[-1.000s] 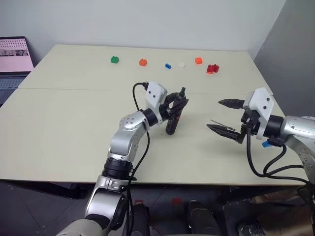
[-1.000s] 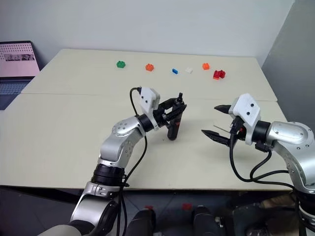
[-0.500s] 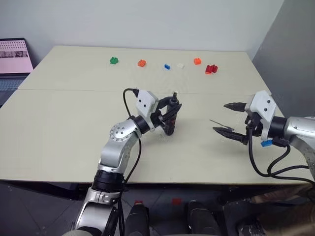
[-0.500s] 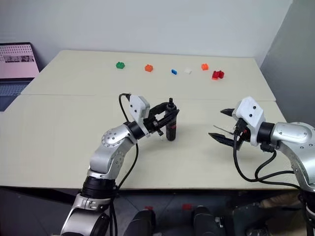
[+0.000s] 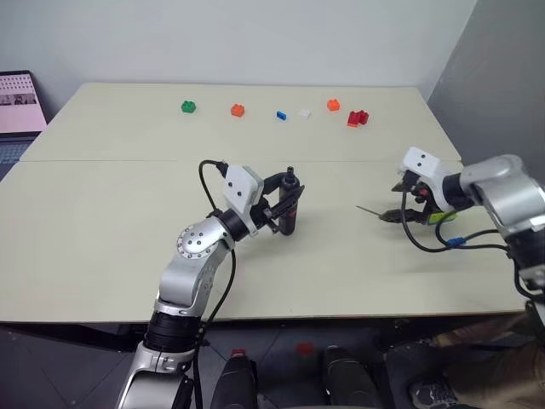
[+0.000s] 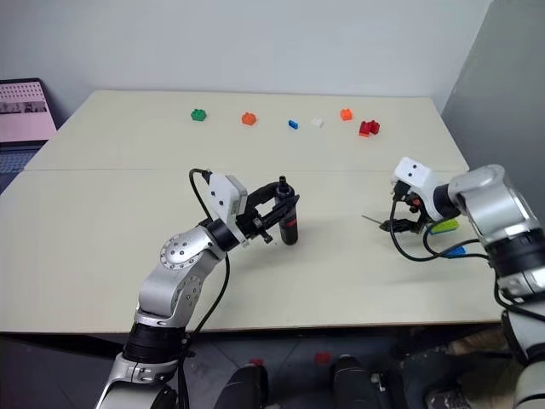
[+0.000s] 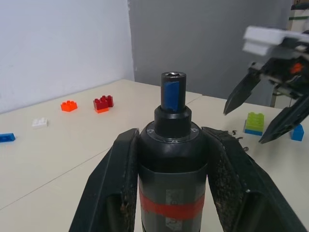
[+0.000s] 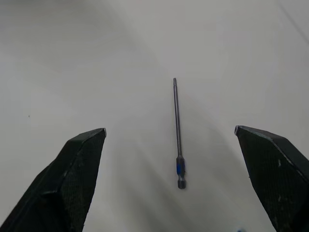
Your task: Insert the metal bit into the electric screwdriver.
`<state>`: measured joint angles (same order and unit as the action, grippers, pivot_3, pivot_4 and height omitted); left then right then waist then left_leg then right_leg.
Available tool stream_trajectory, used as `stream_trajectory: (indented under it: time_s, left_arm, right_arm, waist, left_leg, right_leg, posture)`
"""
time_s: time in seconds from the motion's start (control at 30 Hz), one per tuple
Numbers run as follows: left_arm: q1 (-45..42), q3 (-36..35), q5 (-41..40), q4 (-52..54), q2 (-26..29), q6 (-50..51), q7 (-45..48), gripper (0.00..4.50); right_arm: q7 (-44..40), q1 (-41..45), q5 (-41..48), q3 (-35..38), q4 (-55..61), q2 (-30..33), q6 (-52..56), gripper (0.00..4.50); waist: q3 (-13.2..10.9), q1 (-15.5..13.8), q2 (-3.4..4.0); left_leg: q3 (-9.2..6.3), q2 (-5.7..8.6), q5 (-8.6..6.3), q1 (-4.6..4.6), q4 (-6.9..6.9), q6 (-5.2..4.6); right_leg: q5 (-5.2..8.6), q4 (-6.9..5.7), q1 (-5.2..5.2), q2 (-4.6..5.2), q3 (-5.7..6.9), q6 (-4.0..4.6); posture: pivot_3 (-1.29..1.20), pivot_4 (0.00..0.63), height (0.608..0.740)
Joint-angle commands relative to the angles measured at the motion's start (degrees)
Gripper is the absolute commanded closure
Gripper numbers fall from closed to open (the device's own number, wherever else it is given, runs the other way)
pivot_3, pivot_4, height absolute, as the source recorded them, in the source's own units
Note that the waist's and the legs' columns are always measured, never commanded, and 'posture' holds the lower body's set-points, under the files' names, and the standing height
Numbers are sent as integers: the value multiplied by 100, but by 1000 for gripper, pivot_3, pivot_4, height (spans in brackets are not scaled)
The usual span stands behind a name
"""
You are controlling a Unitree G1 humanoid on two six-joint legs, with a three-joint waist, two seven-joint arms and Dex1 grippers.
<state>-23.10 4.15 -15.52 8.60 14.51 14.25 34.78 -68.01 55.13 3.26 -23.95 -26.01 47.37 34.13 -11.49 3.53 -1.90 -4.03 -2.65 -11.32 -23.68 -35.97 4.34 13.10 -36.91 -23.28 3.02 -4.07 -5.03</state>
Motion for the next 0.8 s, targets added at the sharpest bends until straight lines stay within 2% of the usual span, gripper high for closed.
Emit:
stream_trajectory:
  time_s: [0.03, 0.23, 0.43, 0.53, 0.7, 0.8]
  left_arm:
    - [130, 39, 116, 29, 55, 14, -108, 2859]
    - [184, 23, 125, 102, 82, -8, -200, 2860]
    - [257, 53, 147, 155, 103, -37, -267, 2860]
    - [273, 53, 161, 176, 111, -35, -300, 2860]
    - [298, 67, 165, 186, 133, -41, -336, 2860]
    - [296, 74, 171, 174, 139, -44, -346, 2860]
  right_arm:
    - [-390, 735, -729, -447, -1594, -448, -811, 0]
    - [-270, 1443, -1533, -750, -3563, -1152, -1722, 0]
    - [-289, 1738, -1831, -632, -4413, -1525, -1996, 0]
    - [-391, 1846, -1915, -539, -4610, -1654, -2000, 467]
    - [-363, 1931, -2040, -443, -4790, -1782, -1964, 1757]
    - [-322, 1924, -2113, -370, -4850, -1830, -1923, 2256]
  waist:
    - [0, -6, 0]
    - [-1, -9, 1]
    - [0, 14, 4]
    - [0, 27, 4]
    - [0, 76, 5]
    - [1, 101, 5]
  left_leg:
    - [-1, 0, 0, -1, 0, 0]
    - [0, 1, 0, -3, -1, 0]
    - [-1, 0, 0, 0, 0, 1]
    - [-1, 0, 0, 2, 0, 1]
    - [-1, 1, 1, 6, -1, 1]
    - [-1, 1, 0, 6, 0, 1]
  right_leg:
    - [0, 0, 0, 0, 1, -3]
    - [-4, 0, 0, 0, 0, -9]
    - [-6, -5, 0, -1, 1, -12]
    - [-6, -6, 1, -1, 0, -12]
    - [-5, -10, 3, -1, 0, -9]
    - [-6, -10, 3, -1, -1, -10]
  posture:
    - [0, 150, 740]
    - [0, 150, 740]
    - [0, 150, 740]
    - [0, 150, 740]
    - [0, 150, 740]
    - [0, 150, 740]
